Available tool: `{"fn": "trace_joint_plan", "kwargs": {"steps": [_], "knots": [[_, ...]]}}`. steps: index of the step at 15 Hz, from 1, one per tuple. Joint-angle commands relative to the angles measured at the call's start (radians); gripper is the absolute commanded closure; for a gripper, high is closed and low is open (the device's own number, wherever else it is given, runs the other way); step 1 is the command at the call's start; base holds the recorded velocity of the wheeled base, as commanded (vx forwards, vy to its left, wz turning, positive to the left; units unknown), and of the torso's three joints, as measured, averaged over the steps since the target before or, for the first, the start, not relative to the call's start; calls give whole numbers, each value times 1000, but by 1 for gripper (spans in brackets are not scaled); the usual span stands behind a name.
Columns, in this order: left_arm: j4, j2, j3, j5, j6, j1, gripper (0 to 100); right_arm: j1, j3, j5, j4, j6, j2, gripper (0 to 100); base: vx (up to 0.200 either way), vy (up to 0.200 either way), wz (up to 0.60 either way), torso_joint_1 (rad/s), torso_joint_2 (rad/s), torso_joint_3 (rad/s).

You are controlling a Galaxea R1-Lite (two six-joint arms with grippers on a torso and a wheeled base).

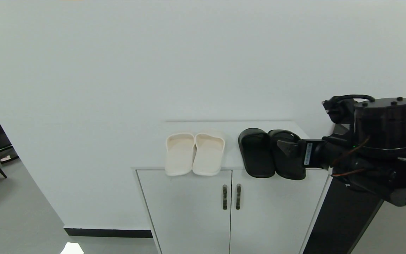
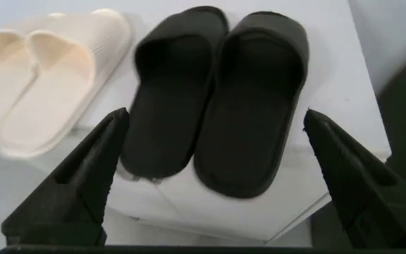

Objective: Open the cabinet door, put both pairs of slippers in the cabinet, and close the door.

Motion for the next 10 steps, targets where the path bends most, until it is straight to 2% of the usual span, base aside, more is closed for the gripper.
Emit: {"fn": "trace_joint_plan", "kwargs": {"steps": [1,10], "knots": [[0,1,0,0,0,-1,100,-7,-64,1,0,-2,113,0,0,0,0,0,0,0],[0,1,0,0,-2,-1,100,-52,-294,-1,-2,-53,383,0,0,0,0,0,0,0]]}}
